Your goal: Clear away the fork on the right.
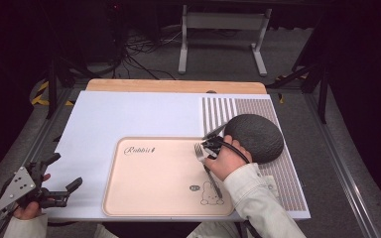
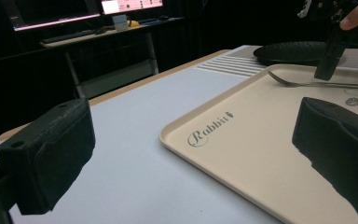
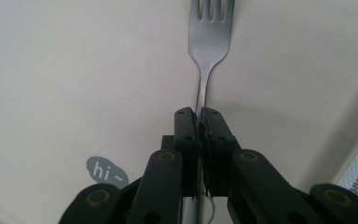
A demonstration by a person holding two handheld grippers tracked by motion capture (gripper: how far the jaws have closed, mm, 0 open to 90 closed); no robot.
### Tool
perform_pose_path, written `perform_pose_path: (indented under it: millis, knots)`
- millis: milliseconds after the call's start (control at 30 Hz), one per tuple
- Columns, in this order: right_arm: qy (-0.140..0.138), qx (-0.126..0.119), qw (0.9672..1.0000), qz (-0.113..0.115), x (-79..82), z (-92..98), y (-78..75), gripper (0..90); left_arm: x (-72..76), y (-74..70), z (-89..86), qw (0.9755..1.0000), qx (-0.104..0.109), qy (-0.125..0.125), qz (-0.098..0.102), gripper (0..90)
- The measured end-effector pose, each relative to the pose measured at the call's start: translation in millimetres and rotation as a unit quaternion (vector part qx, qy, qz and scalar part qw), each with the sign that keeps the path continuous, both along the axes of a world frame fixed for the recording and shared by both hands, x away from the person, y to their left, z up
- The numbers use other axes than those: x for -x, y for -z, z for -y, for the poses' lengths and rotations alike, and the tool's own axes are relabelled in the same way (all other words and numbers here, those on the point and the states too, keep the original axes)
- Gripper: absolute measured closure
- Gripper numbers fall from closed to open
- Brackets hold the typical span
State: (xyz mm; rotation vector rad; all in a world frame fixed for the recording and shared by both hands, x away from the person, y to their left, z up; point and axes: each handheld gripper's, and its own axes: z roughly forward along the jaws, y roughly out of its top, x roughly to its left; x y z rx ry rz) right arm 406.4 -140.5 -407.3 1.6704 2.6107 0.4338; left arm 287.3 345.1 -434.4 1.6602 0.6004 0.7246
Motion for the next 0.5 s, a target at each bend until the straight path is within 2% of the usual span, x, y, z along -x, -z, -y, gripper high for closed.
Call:
perform_pose_path:
  millis: [100, 167, 233, 333, 400, 433, 500]
  knots:
    - [-0.012, 0.001, 0.9998, 0.015, 0.2, 0.1, -2.8, 85.7, 0.0, 0.0, 0.2, 1.0000, 0.002, 0.000, 0.000, 0.0]
    - [-0.034, -0.001, 0.9989, 0.031, 0.1, -0.6, -6.2, 86.8, 0.1, 0.0, 0.3, 1.0000, 0.001, 0.000, -0.001, 0.1]
    - [-0.069, -0.006, 0.9962, 0.053, -0.6, -1.4, -8.4, 87.7, 0.2, 0.0, 0.2, 1.0000, 0.000, 0.001, -0.002, 0.0]
    - [-0.126, -0.006, 0.9886, 0.082, -1.1, -3.4, -11.7, 90.0, 0.1, -0.1, 0.2, 1.0000, 0.001, 0.001, 0.000, 0.0]
    - [-0.163, -0.008, 0.9813, 0.102, -1.6, -4.9, -13.8, 90.0, 0.2, 0.1, 0.3, 1.0000, 0.002, 0.000, -0.001, 0.0]
    - [-0.174, -0.009, 0.9788, 0.108, -2.0, -5.2, -14.5, 90.0, 0.2, 0.1, 0.3, 1.0000, 0.002, 0.000, 0.000, 0.0]
    - [-0.204, -0.016, 0.9712, 0.123, -2.4, -6.8, -15.4, 90.0, 0.2, 0.1, 0.3, 1.0000, 0.002, 0.000, 0.000, 0.0]
